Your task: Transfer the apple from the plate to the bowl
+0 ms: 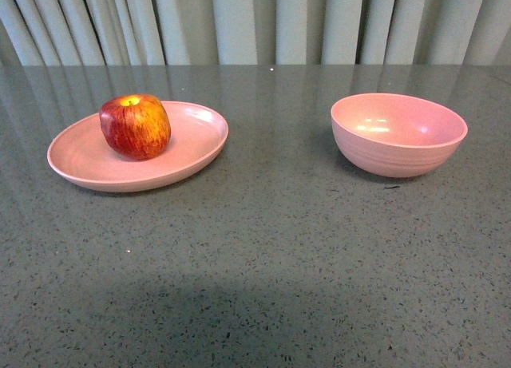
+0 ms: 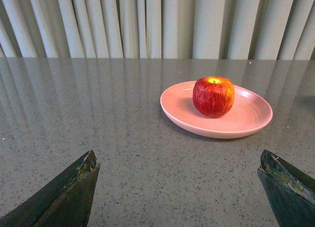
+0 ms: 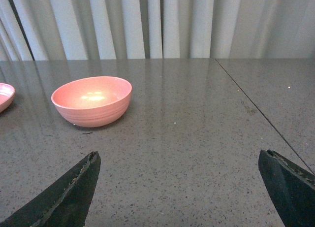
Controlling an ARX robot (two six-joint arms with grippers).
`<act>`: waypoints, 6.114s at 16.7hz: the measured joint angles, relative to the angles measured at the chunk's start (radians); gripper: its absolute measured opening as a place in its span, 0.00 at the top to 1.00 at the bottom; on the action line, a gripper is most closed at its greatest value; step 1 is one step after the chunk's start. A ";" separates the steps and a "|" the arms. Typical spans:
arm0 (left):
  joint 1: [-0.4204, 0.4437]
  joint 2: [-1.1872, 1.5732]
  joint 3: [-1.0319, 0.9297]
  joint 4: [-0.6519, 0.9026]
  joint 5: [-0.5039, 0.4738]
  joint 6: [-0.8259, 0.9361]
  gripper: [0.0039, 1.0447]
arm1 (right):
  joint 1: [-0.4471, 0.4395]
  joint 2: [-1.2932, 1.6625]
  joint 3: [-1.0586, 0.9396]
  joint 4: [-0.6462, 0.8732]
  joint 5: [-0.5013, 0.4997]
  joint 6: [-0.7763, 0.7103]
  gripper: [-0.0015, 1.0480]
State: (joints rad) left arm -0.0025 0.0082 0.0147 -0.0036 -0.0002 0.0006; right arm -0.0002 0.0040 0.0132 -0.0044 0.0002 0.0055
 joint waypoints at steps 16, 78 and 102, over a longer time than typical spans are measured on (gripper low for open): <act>0.000 0.000 0.000 0.000 0.000 0.000 0.06 | 0.000 0.000 0.000 0.000 0.000 0.000 0.06; 0.000 0.000 0.000 0.000 0.000 0.000 0.06 | 0.176 1.772 1.172 -0.084 0.127 0.156 0.98; 0.000 0.000 0.000 0.000 0.000 0.000 0.06 | 0.417 1.868 1.334 -0.121 0.148 0.265 0.98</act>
State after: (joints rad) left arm -0.0025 0.0082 0.0147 -0.0032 -0.0002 0.0006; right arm 0.4171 1.8717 1.3476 -0.1253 0.1482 0.2703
